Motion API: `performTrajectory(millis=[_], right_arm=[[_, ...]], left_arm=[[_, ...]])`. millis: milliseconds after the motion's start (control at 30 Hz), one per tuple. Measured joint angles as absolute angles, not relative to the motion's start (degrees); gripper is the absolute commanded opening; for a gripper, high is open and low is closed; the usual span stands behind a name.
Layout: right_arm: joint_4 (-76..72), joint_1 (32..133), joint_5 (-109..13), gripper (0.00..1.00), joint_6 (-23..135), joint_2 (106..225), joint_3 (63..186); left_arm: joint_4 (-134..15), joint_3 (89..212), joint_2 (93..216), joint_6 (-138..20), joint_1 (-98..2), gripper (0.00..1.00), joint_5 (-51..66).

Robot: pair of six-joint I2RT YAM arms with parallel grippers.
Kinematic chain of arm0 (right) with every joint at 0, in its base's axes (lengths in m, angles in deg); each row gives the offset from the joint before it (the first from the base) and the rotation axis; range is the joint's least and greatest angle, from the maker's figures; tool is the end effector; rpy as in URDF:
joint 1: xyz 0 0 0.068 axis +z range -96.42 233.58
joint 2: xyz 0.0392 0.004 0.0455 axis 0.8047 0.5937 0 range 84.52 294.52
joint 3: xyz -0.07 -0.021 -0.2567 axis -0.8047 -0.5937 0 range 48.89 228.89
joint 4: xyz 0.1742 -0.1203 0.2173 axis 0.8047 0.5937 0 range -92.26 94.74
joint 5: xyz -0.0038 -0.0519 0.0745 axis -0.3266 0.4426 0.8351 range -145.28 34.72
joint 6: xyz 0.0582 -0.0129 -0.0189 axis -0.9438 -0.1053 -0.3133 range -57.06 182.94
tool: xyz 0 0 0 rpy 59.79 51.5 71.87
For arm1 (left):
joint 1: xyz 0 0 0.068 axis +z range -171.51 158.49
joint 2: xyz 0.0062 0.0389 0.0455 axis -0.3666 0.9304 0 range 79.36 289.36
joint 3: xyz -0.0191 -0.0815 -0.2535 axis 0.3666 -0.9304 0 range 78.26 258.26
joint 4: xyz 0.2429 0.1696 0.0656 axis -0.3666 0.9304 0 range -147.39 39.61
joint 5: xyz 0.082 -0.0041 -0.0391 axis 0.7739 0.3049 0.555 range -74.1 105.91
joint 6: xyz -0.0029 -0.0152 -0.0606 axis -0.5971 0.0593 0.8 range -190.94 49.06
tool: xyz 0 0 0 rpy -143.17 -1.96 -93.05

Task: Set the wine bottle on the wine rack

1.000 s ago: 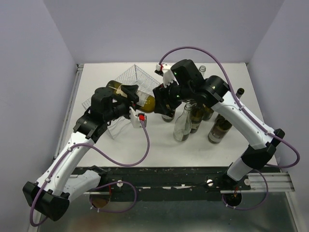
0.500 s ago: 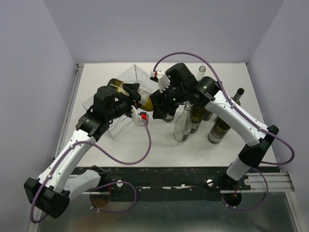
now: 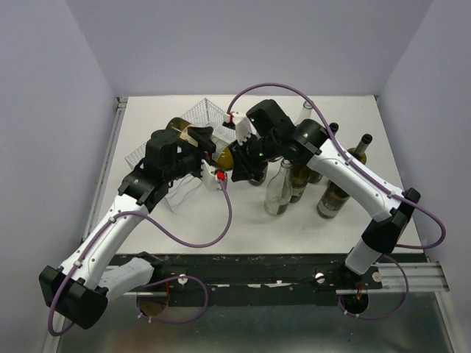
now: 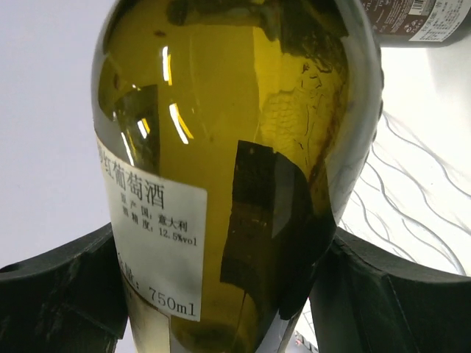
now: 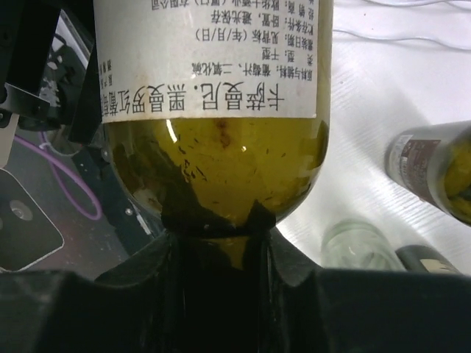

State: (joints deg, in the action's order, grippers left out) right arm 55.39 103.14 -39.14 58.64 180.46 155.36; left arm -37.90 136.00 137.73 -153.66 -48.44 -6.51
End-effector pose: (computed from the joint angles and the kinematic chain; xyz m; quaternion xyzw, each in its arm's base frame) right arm 0.2505 0.3144 0.3941 -0.4020 0.8309 0.2804 0.2635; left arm 0.2464 -0.1456 0.3494 0.7214 0.3722 0.1220 0.5711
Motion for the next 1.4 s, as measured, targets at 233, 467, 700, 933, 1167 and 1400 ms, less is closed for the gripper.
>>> performTrajectory(millis=[233, 467, 700, 933, 1167, 1400], right_arm=[[55.39, 103.62, -40.19, 0.01, 58.58, 180.79, 155.32], [54.10, 104.65, -43.54, 0.01, 57.29, 181.25, 154.38], [49.29, 105.04, -46.31, 0.01, 54.71, 179.19, 151.50], [46.65, 104.84, -49.04, 0.01, 51.28, 178.89, 147.78], [47.24, 106.77, -47.34, 0.01, 50.91, 178.67, 142.49], [48.90, 114.11, -46.68, 0.01, 50.93, 178.67, 139.36]], left_arm=[[-41.82, 133.22, 137.51, -153.49, -48.47, 0.75, -5.61], [-48.92, 128.26, 135.98, -150.23, -48.47, 0.99, -3.80], [-52.09, 124.41, 128.97, -146.32, -48.40, 0.99, -1.11], [-51.67, 119.12, 118.80, -137.60, -48.53, 0.99, 2.93], [-47.21, 122.73, 112.62, -106.78, -48.62, 0.99, 11.98], [-37.79, 133.44, 114.32, -84.31, -48.62, 0.99, 17.82]])
